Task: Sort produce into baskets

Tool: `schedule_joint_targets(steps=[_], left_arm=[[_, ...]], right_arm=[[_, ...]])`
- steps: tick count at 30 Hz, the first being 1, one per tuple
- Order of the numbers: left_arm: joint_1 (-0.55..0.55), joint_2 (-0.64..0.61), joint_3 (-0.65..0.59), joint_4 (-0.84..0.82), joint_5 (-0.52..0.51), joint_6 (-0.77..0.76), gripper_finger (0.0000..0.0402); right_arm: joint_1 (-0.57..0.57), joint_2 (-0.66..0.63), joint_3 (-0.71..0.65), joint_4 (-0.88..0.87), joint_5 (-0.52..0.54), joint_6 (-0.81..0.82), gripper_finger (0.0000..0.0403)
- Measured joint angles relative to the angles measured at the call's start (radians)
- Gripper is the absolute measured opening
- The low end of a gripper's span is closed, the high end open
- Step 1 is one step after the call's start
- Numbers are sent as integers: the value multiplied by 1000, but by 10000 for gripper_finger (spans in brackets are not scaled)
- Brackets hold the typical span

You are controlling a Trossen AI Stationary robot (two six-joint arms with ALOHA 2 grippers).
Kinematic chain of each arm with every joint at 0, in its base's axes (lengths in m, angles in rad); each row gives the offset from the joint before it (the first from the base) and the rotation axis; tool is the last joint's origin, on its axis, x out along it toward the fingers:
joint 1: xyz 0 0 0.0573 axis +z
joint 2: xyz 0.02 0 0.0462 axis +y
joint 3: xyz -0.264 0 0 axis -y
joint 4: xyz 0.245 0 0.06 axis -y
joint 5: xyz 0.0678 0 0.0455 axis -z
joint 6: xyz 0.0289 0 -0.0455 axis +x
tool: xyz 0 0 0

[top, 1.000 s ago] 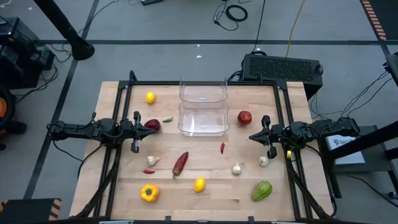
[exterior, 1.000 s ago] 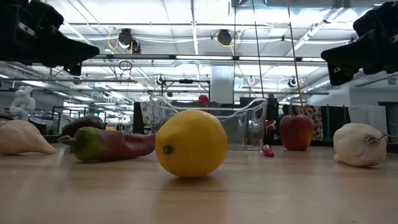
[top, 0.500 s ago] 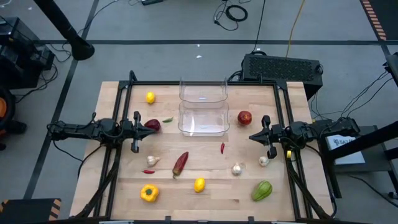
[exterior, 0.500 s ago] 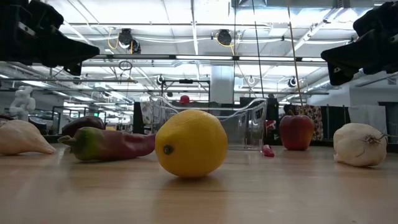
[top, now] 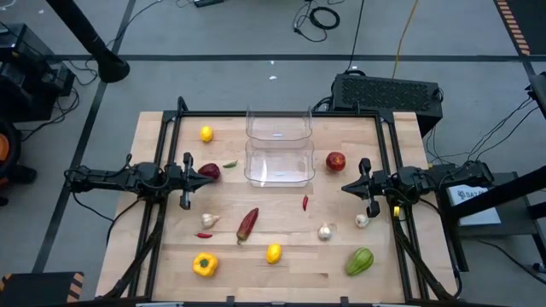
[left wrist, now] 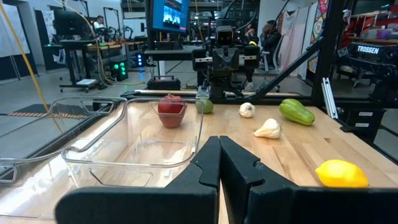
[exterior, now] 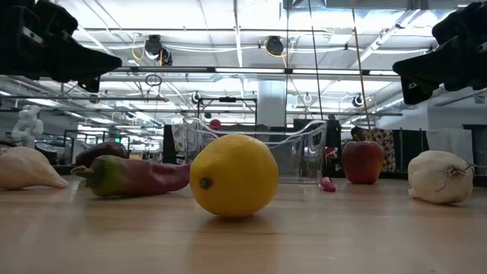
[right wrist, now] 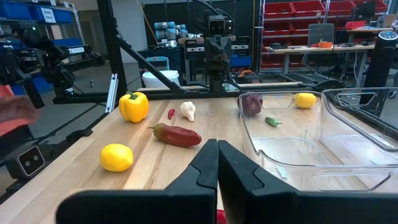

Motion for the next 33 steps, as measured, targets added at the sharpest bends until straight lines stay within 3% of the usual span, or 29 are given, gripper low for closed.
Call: schedule_joint_targets(steps=[24,30,33], left_arm=[[0,0,0,4,-4,0,6],[0,0,-3,98,-73,10,6],[0,0,55,62,-181,-35,6]], right_arm=[[0,0,0,0,0,0,0],[0,0,0,0,0,-31,0],[0,0,0,0,0,-26,0]])
